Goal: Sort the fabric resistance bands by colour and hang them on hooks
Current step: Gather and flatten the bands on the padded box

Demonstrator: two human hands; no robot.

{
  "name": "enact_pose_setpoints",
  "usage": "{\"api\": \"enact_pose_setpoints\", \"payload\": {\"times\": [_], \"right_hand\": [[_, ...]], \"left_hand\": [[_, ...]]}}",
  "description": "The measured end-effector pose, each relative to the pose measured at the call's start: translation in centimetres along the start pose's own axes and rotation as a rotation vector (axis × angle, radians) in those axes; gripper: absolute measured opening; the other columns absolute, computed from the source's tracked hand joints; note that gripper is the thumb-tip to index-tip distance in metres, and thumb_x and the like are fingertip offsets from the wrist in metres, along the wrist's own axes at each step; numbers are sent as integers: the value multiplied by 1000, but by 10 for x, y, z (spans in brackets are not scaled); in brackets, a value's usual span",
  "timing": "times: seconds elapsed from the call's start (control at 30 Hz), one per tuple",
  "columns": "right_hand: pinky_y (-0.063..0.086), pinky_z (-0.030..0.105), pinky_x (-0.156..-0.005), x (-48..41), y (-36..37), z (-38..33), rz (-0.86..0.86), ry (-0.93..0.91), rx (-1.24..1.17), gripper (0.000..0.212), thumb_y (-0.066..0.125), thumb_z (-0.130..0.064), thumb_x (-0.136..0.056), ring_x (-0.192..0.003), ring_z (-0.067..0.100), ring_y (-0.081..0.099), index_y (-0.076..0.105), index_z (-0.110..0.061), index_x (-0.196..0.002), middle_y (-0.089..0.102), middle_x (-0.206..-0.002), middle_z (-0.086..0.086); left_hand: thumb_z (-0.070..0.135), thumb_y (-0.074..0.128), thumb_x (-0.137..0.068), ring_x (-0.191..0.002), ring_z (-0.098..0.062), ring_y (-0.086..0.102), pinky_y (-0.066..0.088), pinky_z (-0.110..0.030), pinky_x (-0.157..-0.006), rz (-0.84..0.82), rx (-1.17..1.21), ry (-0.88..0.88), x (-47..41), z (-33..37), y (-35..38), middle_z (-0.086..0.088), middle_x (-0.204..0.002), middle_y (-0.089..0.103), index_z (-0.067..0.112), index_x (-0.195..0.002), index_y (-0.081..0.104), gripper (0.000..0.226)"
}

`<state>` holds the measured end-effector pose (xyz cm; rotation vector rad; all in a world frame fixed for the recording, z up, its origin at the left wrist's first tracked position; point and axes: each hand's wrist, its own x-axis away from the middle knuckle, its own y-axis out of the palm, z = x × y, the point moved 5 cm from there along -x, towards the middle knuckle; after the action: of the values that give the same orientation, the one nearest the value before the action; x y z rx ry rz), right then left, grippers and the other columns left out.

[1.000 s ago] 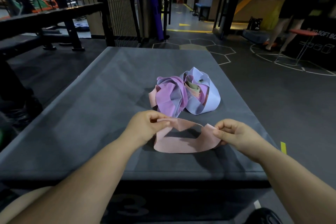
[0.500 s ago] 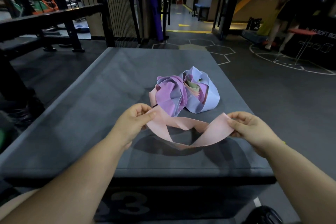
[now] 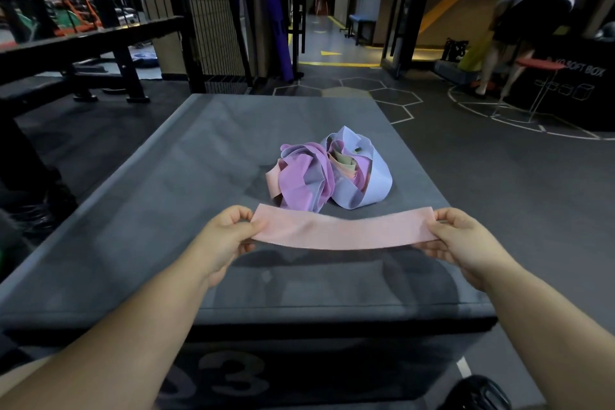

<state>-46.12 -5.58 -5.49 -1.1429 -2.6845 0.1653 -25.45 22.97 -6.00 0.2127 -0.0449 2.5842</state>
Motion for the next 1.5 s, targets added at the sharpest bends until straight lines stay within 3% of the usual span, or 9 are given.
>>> {"api": "enact_pose_setpoints", "payload": {"times": [0.17,0.33,0.5,0.6,0.7,0.97,1.1,1.23,1.5], "right_hand": [[48,24,-59,-2,-7,7,28,42,102,11,49,-14,-101,-57,11,69,52,-14,-90,69,-84,9],[39,18,-43,-4,-18,14,75,57,240,8,53,-13,-98,-51,11,62,58,-7,-100,66,-72,9],[32,16,-35,-6,-22,15,81,63,292,9,51,-12,-98,-44,9,56,59,-8,-94,64,-66,7],[32,19,-37,-7,-25,16,86,66,342,11,52,-13,-97,-51,16,55,59,-9,-89,65,-67,7],[35,18,-39,-8,-26,16,91,63,390,11,53,-11,-95,-50,19,50,59,-9,-86,63,-66,9],[47,37,-69,-9,-28,16,98,60,632,9,57,-16,-92,-64,24,53,57,-15,-83,61,-62,4],[40,31,-73,-7,-25,14,74,63,839,8,55,-30,-94,-90,28,60,55,-22,-94,67,-90,7],[40,35,-84,-2,-22,11,100,79,990,28,45,-33,-98,-114,33,55,56,-16,-118,61,-125,13],[37,35,-74,9,-19,4,182,42,1107,32,45,-38,-98,-102,32,57,48,-19,-123,61,-120,10]], "left_hand": [[6,60,-92,-59,-11,51,36,-22,-56,9,-147,-48,2,-10,-2,1,-59,62,14,-79,54,16],[12,66,-89,-59,-12,48,34,-23,-54,20,-226,-53,3,-14,-2,-3,-66,62,15,-87,58,8],[15,67,-89,-55,-6,50,33,-21,-52,30,-263,-25,5,-11,-1,3,-65,62,18,-98,66,9],[17,65,-90,-42,-1,44,31,-16,-43,44,-367,-19,7,-10,0,4,-58,59,12,-85,63,8],[21,62,-93,-50,-8,45,30,-13,-37,33,-431,-38,8,-11,2,-2,-67,67,11,-80,57,18],[47,60,-89,-55,-15,48,35,-27,-54,33,-1018,-3,4,-13,-1,3,-59,55,18,-64,49,40],[59,52,-88,-66,-16,50,36,-28,-61,71,-1207,-8,6,-13,-3,7,-67,52,20,-66,46,45],[58,46,-91,-81,-15,53,38,-29,-68,71,-1335,-5,14,-10,0,11,-83,55,27,-75,47,35],[52,51,-89,-81,-18,52,36,-30,-66,111,-1321,76,17,-4,2,9,-83,56,24,-77,42,32]]}}
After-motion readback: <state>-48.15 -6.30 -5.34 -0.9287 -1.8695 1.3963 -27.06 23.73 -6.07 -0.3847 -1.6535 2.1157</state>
